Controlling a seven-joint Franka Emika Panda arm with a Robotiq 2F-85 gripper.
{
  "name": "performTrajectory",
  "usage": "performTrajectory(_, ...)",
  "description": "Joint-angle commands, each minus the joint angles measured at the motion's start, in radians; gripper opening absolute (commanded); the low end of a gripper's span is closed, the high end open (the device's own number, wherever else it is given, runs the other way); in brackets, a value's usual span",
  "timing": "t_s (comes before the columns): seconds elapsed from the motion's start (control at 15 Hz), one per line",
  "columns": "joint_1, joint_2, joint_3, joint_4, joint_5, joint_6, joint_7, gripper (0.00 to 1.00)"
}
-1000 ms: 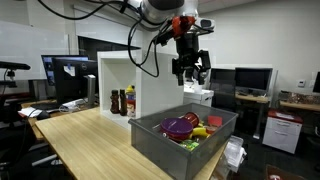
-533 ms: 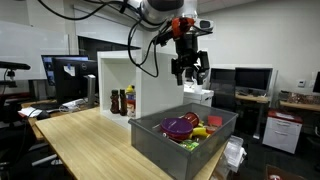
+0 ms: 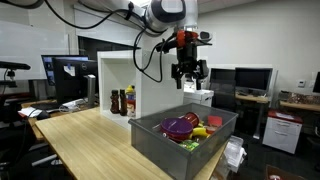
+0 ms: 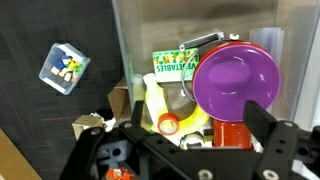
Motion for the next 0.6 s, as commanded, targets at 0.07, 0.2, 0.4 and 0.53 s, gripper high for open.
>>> performTrajectory(0.07,-0.054,0.101,0.048,0.123,0.049,-0.052,-0.105,1.00)
performTrajectory(0.2,-0.070,0.131,0.072,0.153,0.076,-0.077,-0.141,1.00)
performTrajectory(0.4,-0.093,0.188,0.104,0.222,0.110,-0.151,-0.183,1.00)
performTrajectory(0.53,-0.099,0.223,0.111,0.272,0.110,-0.201,-0.186,1.00)
